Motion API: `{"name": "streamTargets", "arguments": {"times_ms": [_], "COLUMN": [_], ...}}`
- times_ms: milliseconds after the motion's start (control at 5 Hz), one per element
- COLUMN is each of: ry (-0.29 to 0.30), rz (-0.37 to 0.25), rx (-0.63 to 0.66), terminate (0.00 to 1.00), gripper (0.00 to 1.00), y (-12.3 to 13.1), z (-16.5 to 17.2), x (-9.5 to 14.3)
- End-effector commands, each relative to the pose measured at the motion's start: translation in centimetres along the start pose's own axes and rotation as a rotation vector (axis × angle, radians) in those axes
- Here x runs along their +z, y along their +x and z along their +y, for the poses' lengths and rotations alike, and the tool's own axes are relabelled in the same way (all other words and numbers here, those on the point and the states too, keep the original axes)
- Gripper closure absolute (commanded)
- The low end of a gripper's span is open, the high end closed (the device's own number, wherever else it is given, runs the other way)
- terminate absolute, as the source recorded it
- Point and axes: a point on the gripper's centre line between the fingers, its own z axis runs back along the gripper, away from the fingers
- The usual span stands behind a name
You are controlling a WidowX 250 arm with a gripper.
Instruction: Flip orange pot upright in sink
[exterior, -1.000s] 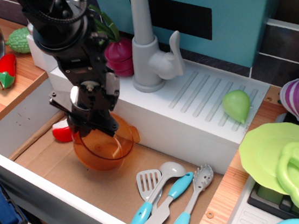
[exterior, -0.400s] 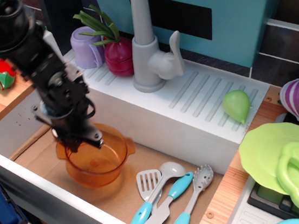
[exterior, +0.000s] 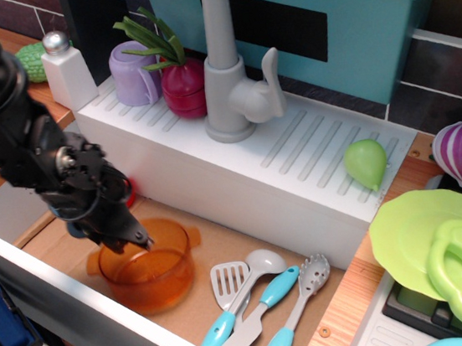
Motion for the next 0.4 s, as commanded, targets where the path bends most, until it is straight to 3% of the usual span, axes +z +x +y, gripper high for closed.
{"name": "streamTargets", "arguments": {"times_ms": [0, 200], "ry": [-0.001, -0.001], "rz": [-0.050, -0.050], "rx": [0.011, 0.011], "terminate": [0.00, 1.00], "gripper": [0.00, 0.00], "y": [0.69, 0.69], "z": [-0.07, -0.07], "x": [-0.11, -0.11]}}
